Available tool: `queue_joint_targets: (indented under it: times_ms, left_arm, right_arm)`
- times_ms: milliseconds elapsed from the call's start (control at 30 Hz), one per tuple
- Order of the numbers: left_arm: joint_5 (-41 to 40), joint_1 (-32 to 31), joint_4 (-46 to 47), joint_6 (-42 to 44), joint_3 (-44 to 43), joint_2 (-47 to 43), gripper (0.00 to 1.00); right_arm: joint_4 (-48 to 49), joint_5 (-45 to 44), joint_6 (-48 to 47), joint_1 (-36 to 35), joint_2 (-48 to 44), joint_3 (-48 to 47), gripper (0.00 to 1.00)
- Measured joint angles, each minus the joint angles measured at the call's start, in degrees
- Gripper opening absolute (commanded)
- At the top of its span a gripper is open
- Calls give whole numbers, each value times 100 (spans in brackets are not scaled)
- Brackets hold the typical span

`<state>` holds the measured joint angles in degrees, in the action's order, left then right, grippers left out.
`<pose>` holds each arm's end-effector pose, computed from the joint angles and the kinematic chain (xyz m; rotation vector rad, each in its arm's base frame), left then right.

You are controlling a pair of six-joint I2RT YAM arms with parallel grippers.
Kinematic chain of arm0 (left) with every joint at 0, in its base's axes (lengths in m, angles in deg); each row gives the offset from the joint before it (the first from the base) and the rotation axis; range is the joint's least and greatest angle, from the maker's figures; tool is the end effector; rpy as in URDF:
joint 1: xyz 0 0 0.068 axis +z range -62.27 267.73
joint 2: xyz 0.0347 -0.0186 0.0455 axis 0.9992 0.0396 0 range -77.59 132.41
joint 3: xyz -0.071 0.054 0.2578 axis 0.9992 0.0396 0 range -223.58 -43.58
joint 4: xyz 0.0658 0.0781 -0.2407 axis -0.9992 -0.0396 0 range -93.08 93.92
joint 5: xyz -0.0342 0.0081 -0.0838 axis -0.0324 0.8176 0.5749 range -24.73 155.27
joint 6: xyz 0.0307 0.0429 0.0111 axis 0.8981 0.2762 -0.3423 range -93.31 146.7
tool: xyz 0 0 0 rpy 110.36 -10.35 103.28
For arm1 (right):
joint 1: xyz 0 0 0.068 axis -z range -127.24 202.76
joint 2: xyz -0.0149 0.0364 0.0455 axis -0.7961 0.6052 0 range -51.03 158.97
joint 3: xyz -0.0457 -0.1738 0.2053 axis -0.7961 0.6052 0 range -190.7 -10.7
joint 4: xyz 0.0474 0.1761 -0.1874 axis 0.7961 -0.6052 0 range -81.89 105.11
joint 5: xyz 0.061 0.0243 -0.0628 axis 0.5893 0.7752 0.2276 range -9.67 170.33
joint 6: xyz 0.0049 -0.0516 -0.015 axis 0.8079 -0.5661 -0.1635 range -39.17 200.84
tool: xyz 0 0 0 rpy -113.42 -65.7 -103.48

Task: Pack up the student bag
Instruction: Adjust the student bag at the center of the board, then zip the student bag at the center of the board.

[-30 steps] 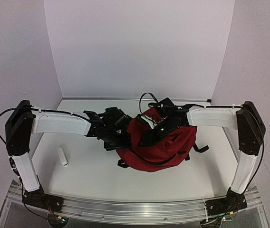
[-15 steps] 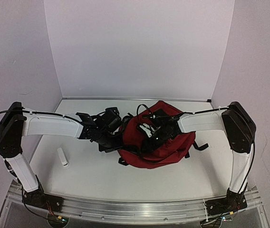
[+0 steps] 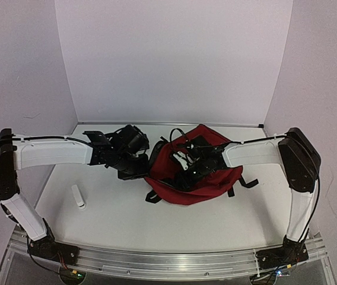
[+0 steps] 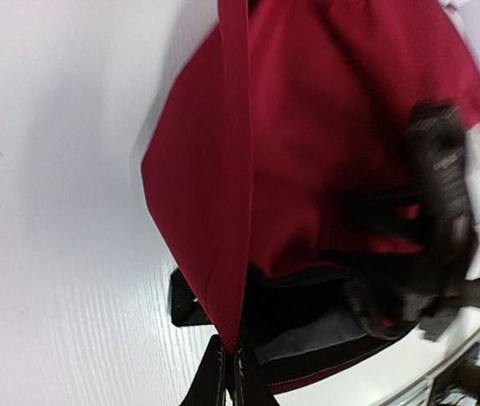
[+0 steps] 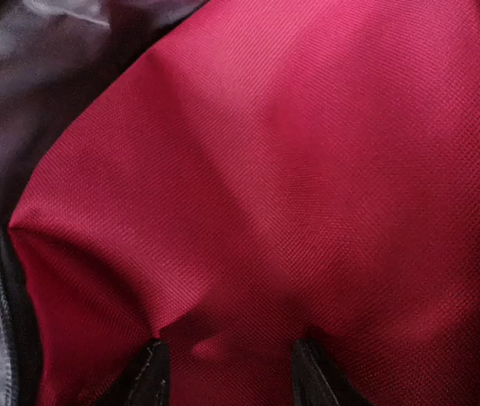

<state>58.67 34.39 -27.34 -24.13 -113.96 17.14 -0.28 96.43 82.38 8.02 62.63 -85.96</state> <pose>0.2132 -0.2794 0.2400 0.0107 2.6315 -0.5490 0.2907 0.3020 0.1628 -1.0639 2.3626 0.6693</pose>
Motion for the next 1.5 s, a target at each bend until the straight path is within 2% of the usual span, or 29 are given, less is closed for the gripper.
queue_joint_targets:
  times_ms: [167,333,400,467,533,633,733,867,967,1100,1333,1500]
  left_arm:
    - [225,558,-50,225,-29,-588,0]
    - [313,1055,-192,392,67,-650,1]
    - [279,1150,-243,475,180,-658,8]
    - [206,1184,-323,584,274,-661,20]
    - [184,1183,-337,758,307,-680,35]
    - [227,1178,-321,1072,308,-820,54]
    - [362,1119,-298,1508,308,-1050,63]
    - [476,718,-154,2043,261,-1310,64]
    - [637,314,-127,2472,-61,-1106,63]
    - [976,-8,-12,2904,-714,-298,58]
    - [1252,-548,-34,3562,-2227,1656,38]
    - [1251,-1041,-231,3898,-3296,2678,34]
  right_arm:
    - [165,-53,25,-126,15,-243,61]
    - [169,456,17,-82,-3,-589,79]
    - [79,639,-1,-58,-119,-639,89]
    - [-17,737,-12,-37,-370,-649,93]
    - [-132,774,-104,-6,-797,-649,94]
    - [-257,775,-362,79,-1542,-630,92]
    - [-439,828,-664,286,-2195,-521,90]
    - [-852,1087,-971,977,-2521,-205,89]
    - [-1227,1168,-1164,1534,-2466,154,89]
    - [-1683,1160,-1325,1960,-2344,494,87]
    - [-1876,1145,-1476,2504,-1916,597,86]
    - [-1894,1127,-1416,2996,-1505,585,86]
